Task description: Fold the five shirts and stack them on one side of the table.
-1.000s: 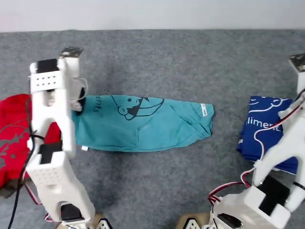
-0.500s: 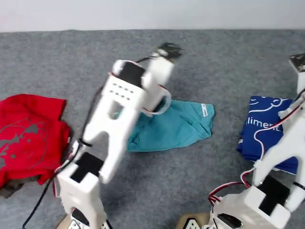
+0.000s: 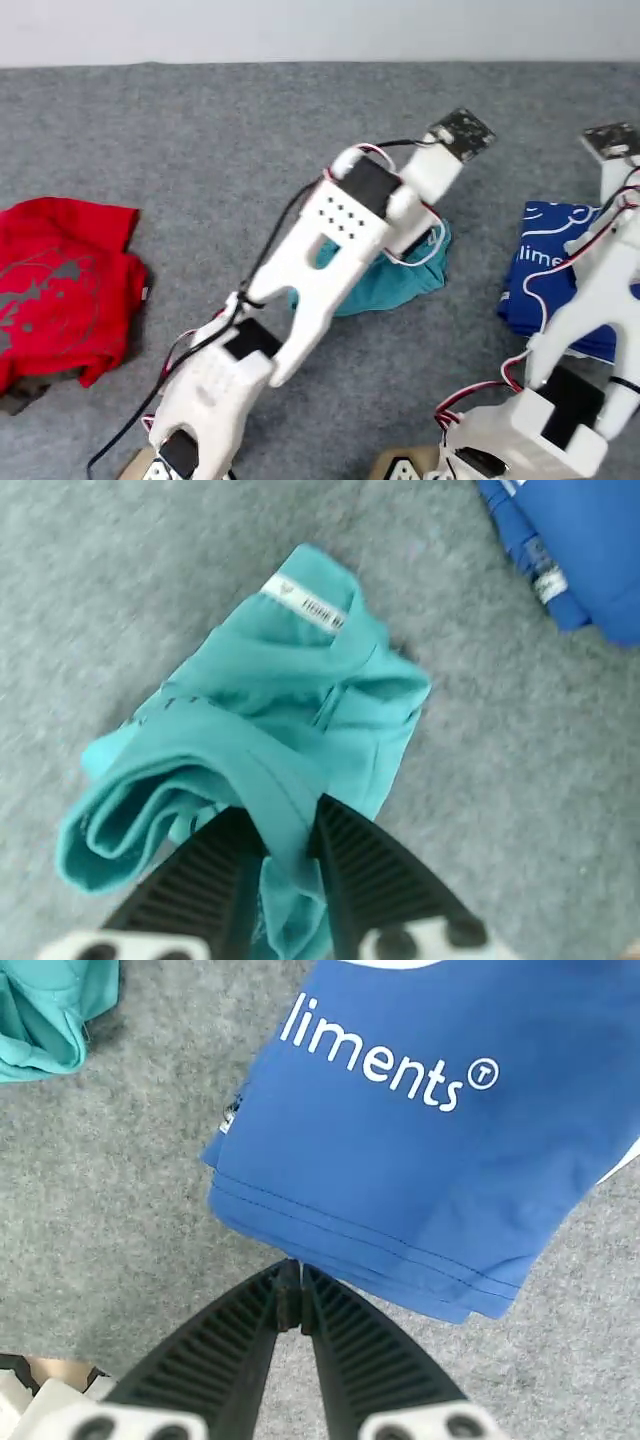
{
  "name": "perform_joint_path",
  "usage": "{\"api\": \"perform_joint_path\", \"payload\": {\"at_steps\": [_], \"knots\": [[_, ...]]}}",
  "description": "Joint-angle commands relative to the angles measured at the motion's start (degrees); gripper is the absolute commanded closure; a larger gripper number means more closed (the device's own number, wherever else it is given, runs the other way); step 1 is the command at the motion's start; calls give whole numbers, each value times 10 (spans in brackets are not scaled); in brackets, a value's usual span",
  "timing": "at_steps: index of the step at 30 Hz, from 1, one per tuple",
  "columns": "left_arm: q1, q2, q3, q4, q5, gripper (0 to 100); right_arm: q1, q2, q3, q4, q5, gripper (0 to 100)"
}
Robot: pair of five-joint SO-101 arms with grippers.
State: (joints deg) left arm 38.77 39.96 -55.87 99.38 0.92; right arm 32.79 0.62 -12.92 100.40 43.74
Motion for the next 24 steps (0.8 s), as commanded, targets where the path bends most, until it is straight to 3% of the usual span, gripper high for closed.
{"api": "perform_joint_path", "payload": {"at_steps": [1, 7, 18, 24], "knots": [[11, 43, -79, 11, 6, 981, -7, -26, -4, 16, 0, 987], [8, 61, -103, 11, 25, 828, -12, -26, -4, 15, -20, 987], [-98, -64, -33, 13, 31, 827, -116, -28, -6, 15, -57, 987], [-91, -104, 86, 11, 4, 825, -167, -25, -6, 15, -64, 987]]}}
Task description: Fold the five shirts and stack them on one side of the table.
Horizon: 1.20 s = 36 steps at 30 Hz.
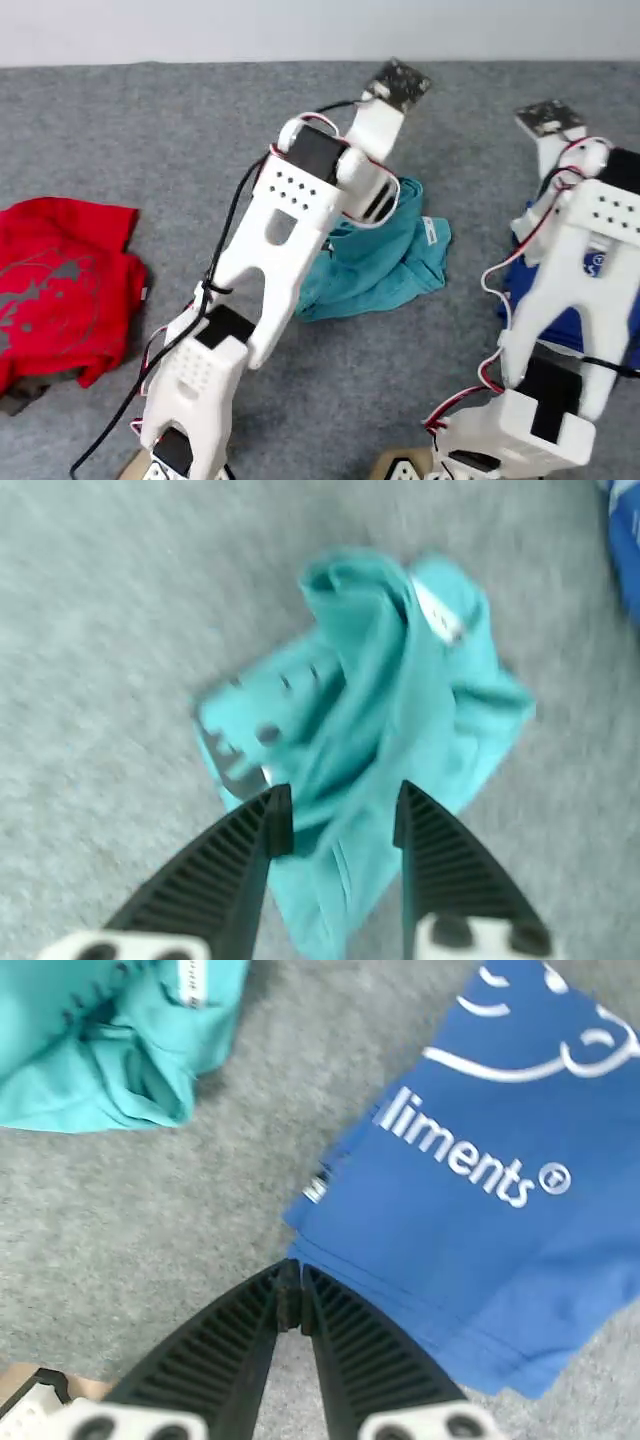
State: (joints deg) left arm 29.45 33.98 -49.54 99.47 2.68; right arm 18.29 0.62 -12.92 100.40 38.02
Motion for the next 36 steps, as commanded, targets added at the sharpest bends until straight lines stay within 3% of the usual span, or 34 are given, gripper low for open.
{"api": "perform_joint_path", "payload": {"at_steps": [1, 4, 9, 15, 17, 22, 26, 33, 36], "knots": [[0, -47, 25, 10, -11, 823, -29, -25, -6, 15, -7, 987], [-32, -47, 24, 11, -15, 823, -51, -25, -6, 1, -8, 987], [-155, -62, 28, 11, -11, 829, -116, -25, -6, -65, -64, 987], [-293, -156, 33, 11, -15, 949, -211, -25, -6, -177, -152, 987], [-338, -184, 57, 11, -22, 994, -244, -24, -4, -218, -179, 987], [-440, -251, 164, 11, -39, 994, -313, 15, -4, -295, -235, 987], [-476, -311, 212, 11, -40, 994, -355, 74, -4, -300, -272, 987], [-513, -384, 298, 10, -38, 994, -393, 177, -5, -296, -269, 988], [-519, -408, 345, 10, -40, 994, -381, 211, -6, -240, -235, 989]]}}
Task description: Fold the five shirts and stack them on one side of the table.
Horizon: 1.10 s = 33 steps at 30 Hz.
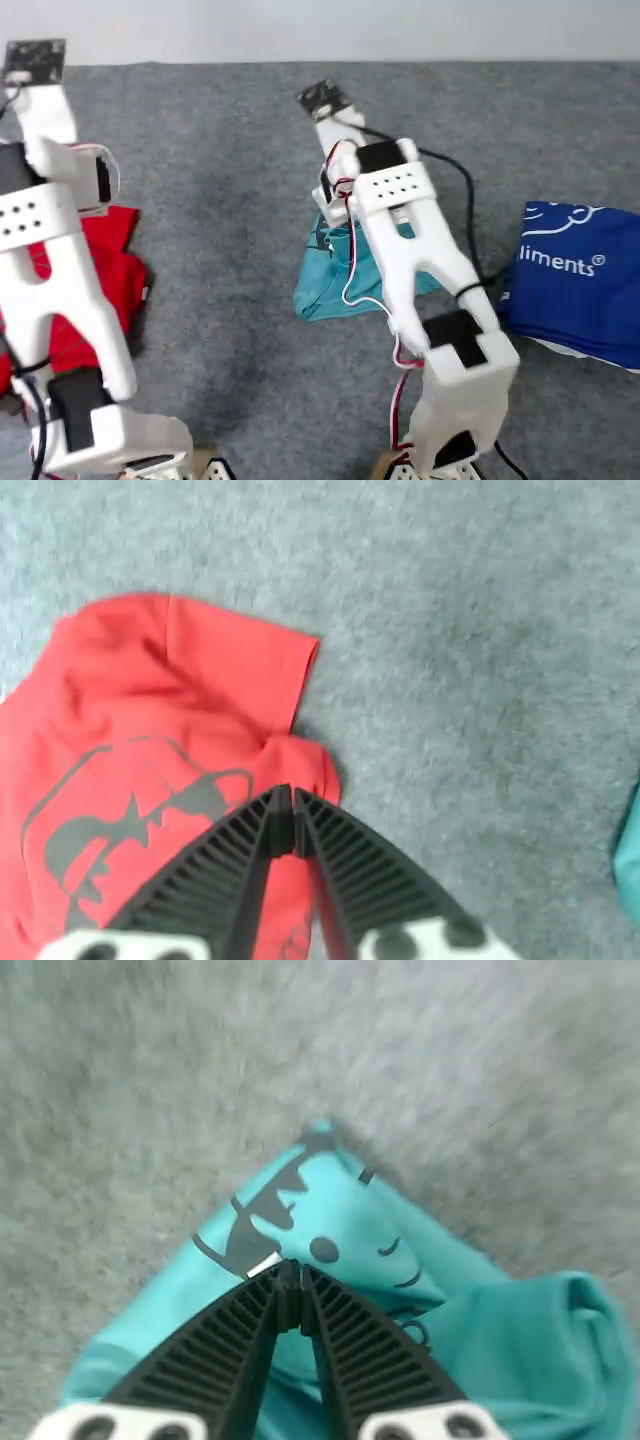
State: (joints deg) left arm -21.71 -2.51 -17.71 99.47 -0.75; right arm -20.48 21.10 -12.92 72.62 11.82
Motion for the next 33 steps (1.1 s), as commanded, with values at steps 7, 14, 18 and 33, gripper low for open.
{"api": "perform_joint_path", "payload": {"at_steps": [7, 14, 18, 33], "knots": [[-50, -101, 94, 1, -20, 994, 47, -40, -7, 282, 100, 987], [-51, -123, 119, -4, -42, 994, 123, -117, -6, 299, 110, 987], [-52, -123, 120, -4, -42, 994, 89, -124, -8, 279, 130, 987], [-53, -124, 120, 1, -39, 994, 3, 27, -10, 37, 98, 989]]}}
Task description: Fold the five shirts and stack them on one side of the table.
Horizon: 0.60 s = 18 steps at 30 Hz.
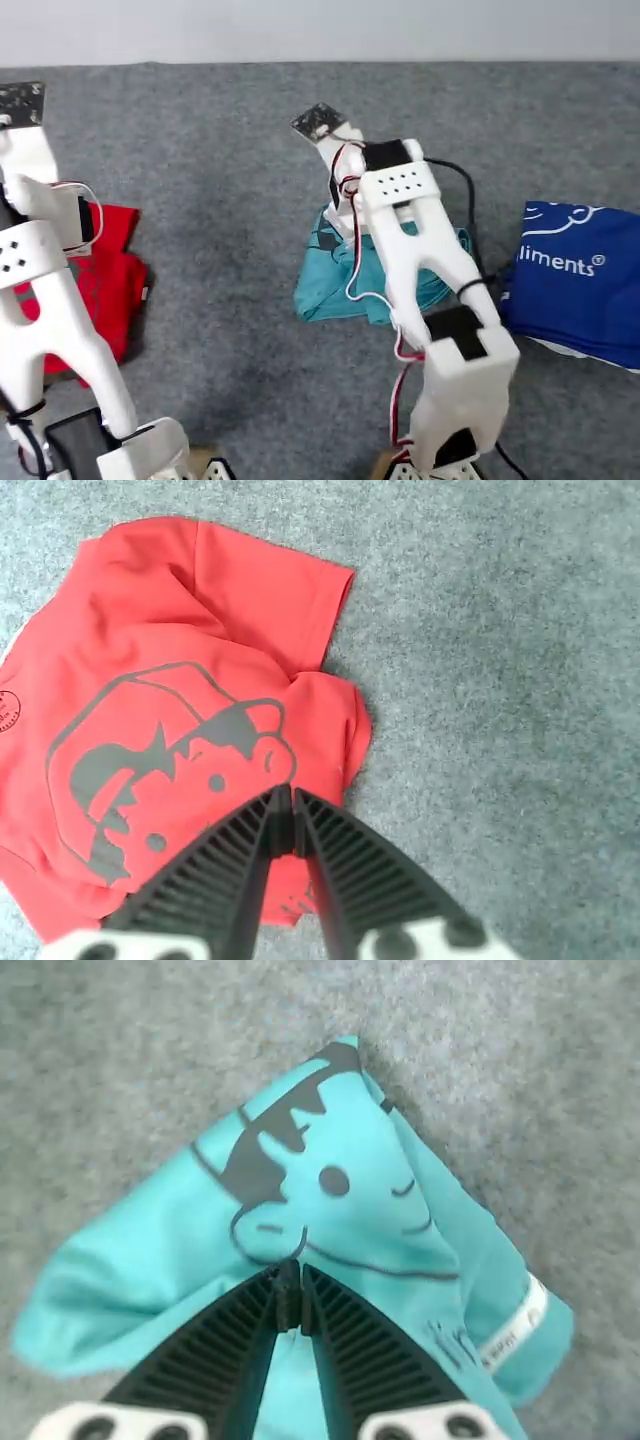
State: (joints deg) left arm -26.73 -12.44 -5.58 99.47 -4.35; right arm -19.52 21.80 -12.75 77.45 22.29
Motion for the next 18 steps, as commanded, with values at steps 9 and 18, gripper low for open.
{"api": "perform_joint_path", "payload": {"at_steps": [9, 18], "knots": [[-3, -25, 0, 0, -3, 994, 0, 41, -65, 258, 11, 987], [-3, -24, 0, 0, -3, 994, 22, 1, -65, 223, 63, 987]]}}
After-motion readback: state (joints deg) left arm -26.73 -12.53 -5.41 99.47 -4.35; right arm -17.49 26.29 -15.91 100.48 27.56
